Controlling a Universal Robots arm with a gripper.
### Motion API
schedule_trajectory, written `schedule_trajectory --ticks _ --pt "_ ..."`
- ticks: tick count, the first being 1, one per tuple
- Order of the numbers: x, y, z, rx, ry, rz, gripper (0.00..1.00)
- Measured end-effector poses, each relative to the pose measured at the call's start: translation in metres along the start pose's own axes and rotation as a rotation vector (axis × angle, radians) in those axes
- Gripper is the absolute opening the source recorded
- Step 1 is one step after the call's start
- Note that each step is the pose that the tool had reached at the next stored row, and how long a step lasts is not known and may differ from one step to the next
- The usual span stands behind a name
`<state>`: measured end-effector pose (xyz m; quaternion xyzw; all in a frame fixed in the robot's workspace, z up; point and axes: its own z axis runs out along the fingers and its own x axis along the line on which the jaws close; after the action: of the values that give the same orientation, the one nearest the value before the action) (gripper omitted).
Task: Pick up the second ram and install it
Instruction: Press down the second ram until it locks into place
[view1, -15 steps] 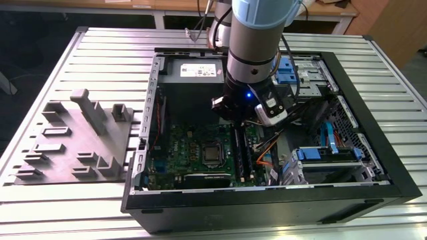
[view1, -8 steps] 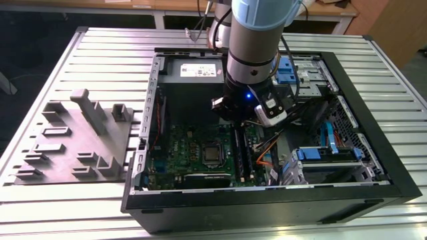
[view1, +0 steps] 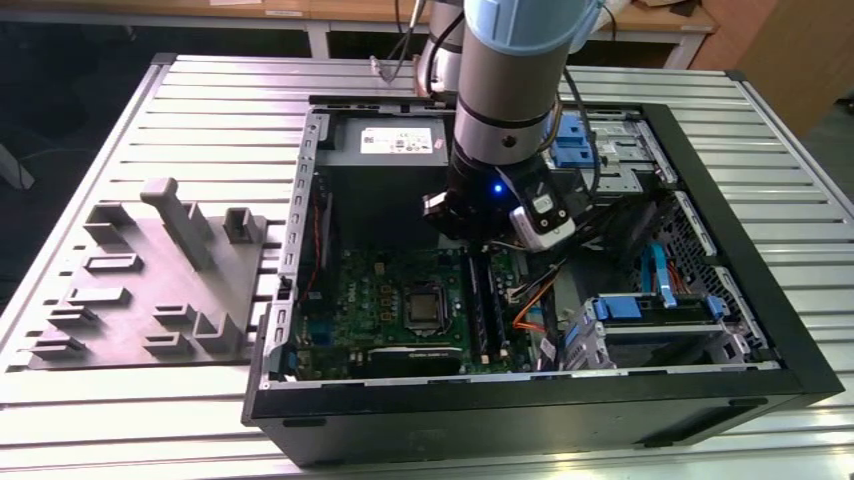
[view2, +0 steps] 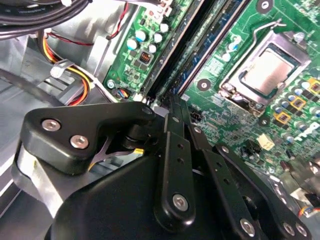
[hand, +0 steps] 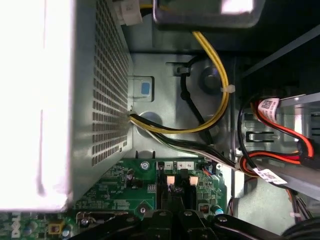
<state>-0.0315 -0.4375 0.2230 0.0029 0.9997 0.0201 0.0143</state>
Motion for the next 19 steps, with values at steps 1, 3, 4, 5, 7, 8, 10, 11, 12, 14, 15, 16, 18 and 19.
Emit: schedule_trajectory --ticks 1,3,4,5,7,8,10,11,12,14,15,16,18,19 --pt "0.0000 0.0000 -0.0019 0.0004 0.0002 0.000 0.10" --pt "-0.0001 0.0001 -0.0049 0.0004 0.0002 0.000 0.10" --pt "-0.0002 0.0002 -0.0068 0.0005 0.0002 0.000 0.10" --pt "-0.0003 0.0003 -0.0102 0.0004 0.0001 0.000 0.10" --pt "-0.0004 0.0006 -0.0146 0.0005 0.0002 0.000 0.10" --pt "-0.0005 0.0006 -0.0172 0.0005 0.0002 0.000 0.10" --pt "-0.0006 0.0008 -0.0216 0.0005 0.0002 0.000 0.10" --pt "-0.0006 0.0009 -0.0231 0.0005 0.0002 0.000 0.10" --pt "-0.0006 0.0009 -0.0233 0.0003 0.0002 0.000 0.10" --pt "-0.0007 0.0009 -0.0233 0.0001 0.0000 0.000 0.10" --pt "-0.0007 0.0009 -0.0234 0.0003 0.0001 0.000 0.10" --pt "-0.0006 0.0008 -0.0236 0.0005 0.0002 0.000 0.10" --pt "-0.0007 -0.0006 -0.0237 0.0007 0.0003 0.000 0.10" --pt "-0.0007 -0.0019 -0.0237 0.0006 0.0003 0.000 0.10"
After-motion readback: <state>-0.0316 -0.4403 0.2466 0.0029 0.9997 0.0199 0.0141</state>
